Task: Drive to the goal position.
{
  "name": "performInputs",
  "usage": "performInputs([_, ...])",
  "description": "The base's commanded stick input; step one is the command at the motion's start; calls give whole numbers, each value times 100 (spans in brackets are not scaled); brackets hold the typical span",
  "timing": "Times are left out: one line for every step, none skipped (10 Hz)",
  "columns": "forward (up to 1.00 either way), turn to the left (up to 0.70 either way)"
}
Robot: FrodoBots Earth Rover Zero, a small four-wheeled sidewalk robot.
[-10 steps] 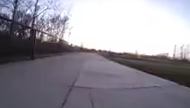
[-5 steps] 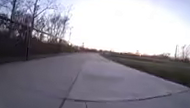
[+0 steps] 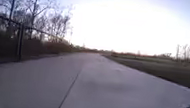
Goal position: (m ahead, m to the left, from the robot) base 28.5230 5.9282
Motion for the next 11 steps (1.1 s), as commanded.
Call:
performInputs([100, 1])
performInputs([100, 1])
performInputs([100, 1])
performInputs([100, 1])
performInputs([100, 1])
performInputs([100, 1])
performInputs([100, 1])
performInputs([100, 1])
performInputs([100, 1])
performInputs([100, 1])
performInputs([100, 1])
